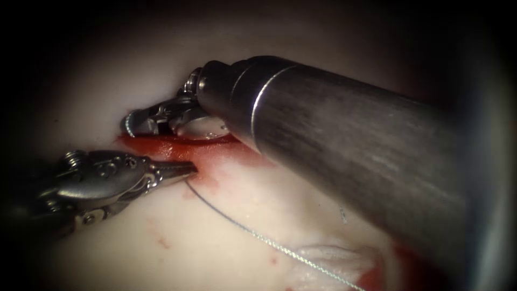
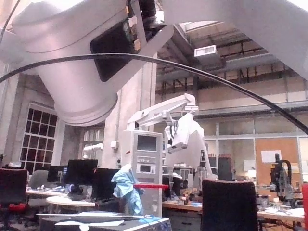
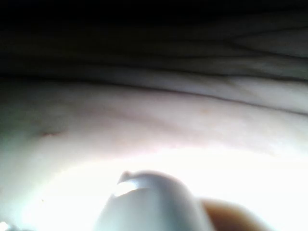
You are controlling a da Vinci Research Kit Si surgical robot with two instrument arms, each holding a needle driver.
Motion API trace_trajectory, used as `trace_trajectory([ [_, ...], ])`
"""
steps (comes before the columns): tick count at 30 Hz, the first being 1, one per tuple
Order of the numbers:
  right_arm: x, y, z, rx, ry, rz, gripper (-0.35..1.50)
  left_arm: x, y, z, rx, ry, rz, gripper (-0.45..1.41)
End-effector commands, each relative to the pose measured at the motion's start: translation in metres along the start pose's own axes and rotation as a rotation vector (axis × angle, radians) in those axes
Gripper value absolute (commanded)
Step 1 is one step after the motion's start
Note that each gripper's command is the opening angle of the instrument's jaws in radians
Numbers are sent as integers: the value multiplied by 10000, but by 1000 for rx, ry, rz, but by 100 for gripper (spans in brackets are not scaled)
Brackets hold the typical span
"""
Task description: Wound Closure
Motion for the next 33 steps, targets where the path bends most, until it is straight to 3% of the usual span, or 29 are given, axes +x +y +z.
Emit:
trace_trajectory([
  [1, 10, -9, 8, 48, 17, 3, -35, -12, 2, 4, -1, -7, 3, -45],
  [11, 35, -33, -5, 197, 105, 63, -35, -12, 3, 3, -11, -7, -2, -45],
  [20, 46, -55, -24, 241, 119, 101, -35, -9, 5, 3, -16, 3, 1, -45],
  [23, 42, -57, -37, 302, 99, 105, -35, -9, 5, 2, -13, 4, 2, -45],
  [27, 32, -68, -84, 369, 48, 128, -35, -13, 8, -8, -5, 6, -4, -45],
  [28, 28, -74, -107, 374, 43, 112, -35, -18, 10, -15, -8, -1, -8, -45],
  [33, 11, -83, -170, 389, 10, 57, -35, -63, 14, -70, 56, -158, -62, -45],
])
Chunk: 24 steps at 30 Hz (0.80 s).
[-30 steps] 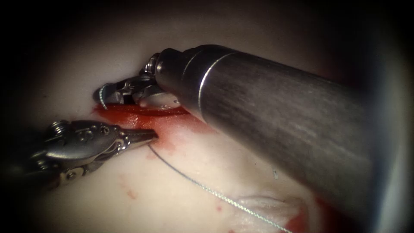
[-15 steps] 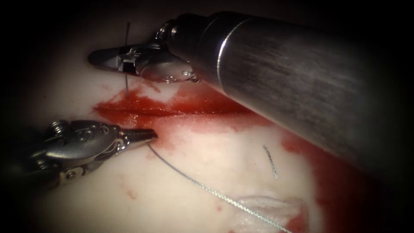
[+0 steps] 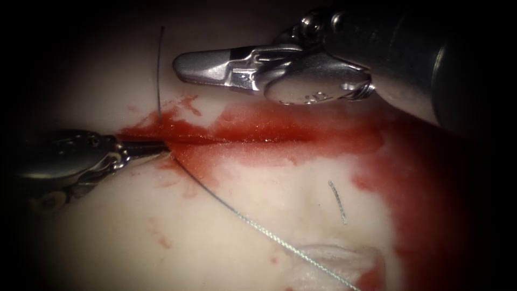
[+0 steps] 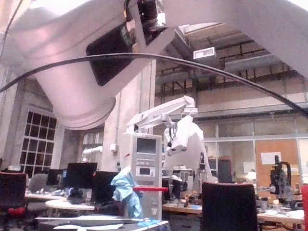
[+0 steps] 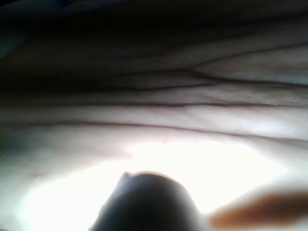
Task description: Wound Closure
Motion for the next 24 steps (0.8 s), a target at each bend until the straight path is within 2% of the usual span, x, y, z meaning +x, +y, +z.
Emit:
trace_trajectory([
  [1, 2, -10, -10, 1, 15, -25, -35, -20, 0, -5, 20, -12, -14, -45],
  [2, -7, -15, -27, -6, 67, -77, -35, -26, -2, -16, 47, 0, -23, 4],
  [3, -12, -19, -40, -16, 113, -108, -28, -23, -7, -24, 127, 28, -40, 41],
  [5, -12, -22, -48, -30, 134, -144, -21, -15, -15, -25, 192, 49, -55, 54],
  [6, -10, -25, -51, -45, 146, -149, -15, -12, -18, -24, 203, 59, -50, 66],
  [7, -5, -27, -54, -73, 160, -171, -3, -8, -24, -19, 249, 93, -36, 86],
  [9, 2, -23, -60, -84, 154, -176, 0, -2, -40, -10, 473, 189, 35, 96],
  [14, 5, -17, -66, -82, 147, -183, 9, -8, -71, -2, 324, 206, 118, 123],
  [16, 7, -19, -69, -82, 146, -181, 10, -7, -85, 4, 304, 221, 132, 128],
  [17, 9, -20, -72, -82, 145, -179, 12, -7, -100, 7, 311, 217, 205, 119],
  [18, 11, -22, -75, -81, 144, -176, 10, -9, -112, 9, 351, 207, 351, 106],
  [20, 12, -23, -77, -81, 144, -175, 12, -12, -127, 12, 373, 205, 393, 96],
  [22, 14, -22, -78, -81, 144, -176, 10, -3, -156, 20, 350, 240, 79, 69],
  [24, 14, -21, -79, -81, 145, -177, 14, 11, -170, 35, 338, 245, -153, 71],
])
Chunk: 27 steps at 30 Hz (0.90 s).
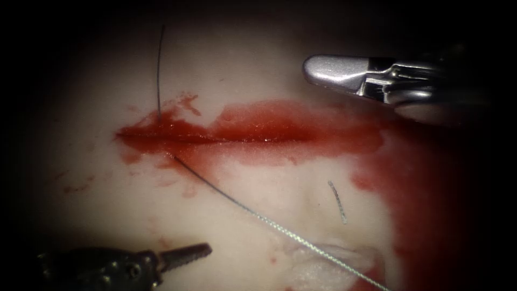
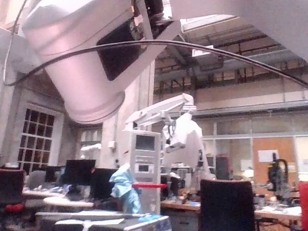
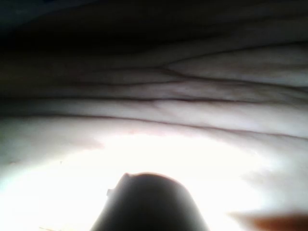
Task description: Wound Closure
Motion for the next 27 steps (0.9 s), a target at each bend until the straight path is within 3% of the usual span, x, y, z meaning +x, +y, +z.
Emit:
trace_trajectory([
  [1, 10, -2, 10, 5, 1, -5, 14, -9, 1, 7, 14, -22, -63, 72],
  [2, 10, -2, 10, 5, 1, -5, 14, -5, 3, 15, 41, -52, -141, 79],
  [5, 10, -3, 10, 5, 1, -4, 15, 5, 8, 29, 109, -169, -434, 72],
  [8, 11, -3, 9, 5, 1, -3, 17, 7, 13, 39, 98, -220, -611, 76],
  [11, 11, -3, 9, 4, 2, -4, 19, 7, 23, 58, 141, -346, -728, 77],
  [13, 12, -3, 9, 4, 2, -4, 19, 5, 26, 69, 178, -379, -822, 69],
  [17, 12, -3, 10, 4, 2, -4, 20, 8, 36, 112, 218, -448, -1092, 74],
  [21, 12, -3, 10, 4, 2, -4, 24, 5, 48, 134, 227, -480, -1175, 76],
  [27, 11, -3, 10, -2, 1, -4, 24, 10, 57, 142, 232, -503, -1223, 76],
])
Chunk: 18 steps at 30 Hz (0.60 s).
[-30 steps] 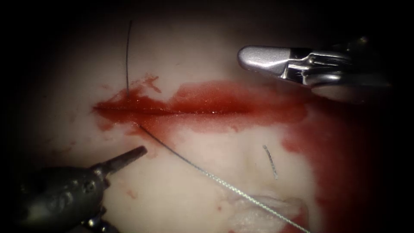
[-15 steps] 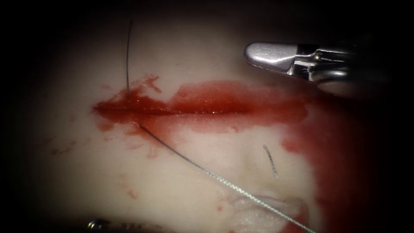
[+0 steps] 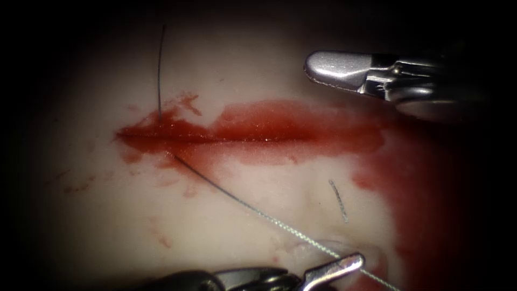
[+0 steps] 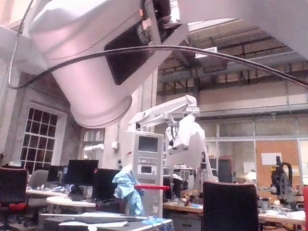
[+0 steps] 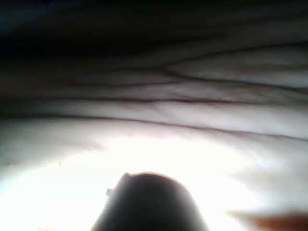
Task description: Wound Closure
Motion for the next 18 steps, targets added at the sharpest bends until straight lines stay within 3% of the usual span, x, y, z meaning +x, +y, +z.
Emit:
trace_trajectory([
  [1, 9, -4, 11, 4, 0, -4, 31, -3, -9, 8, 9, -2, -1, 76],
  [5, 11, -5, 8, 5, -4, -2, 36, -3, -8, 11, 12, -10, 0, 76],
  [7, 13, -7, 4, 6, -7, 2, 71, -3, -6, 13, 11, -16, 3, 72],
  [11, 24, -21, -13, 7, -20, 24, 108, -3, -3, 16, 47, -6, 4, 71],
  [14, 38, -43, -36, 14, -35, 52, 121, -4, -7, 22, 61, -11, -7, 71],
  [18, 47, -63, -59, 47, -80, 85, 121, -2, -9, 24, 76, -8, 2, 66],
])
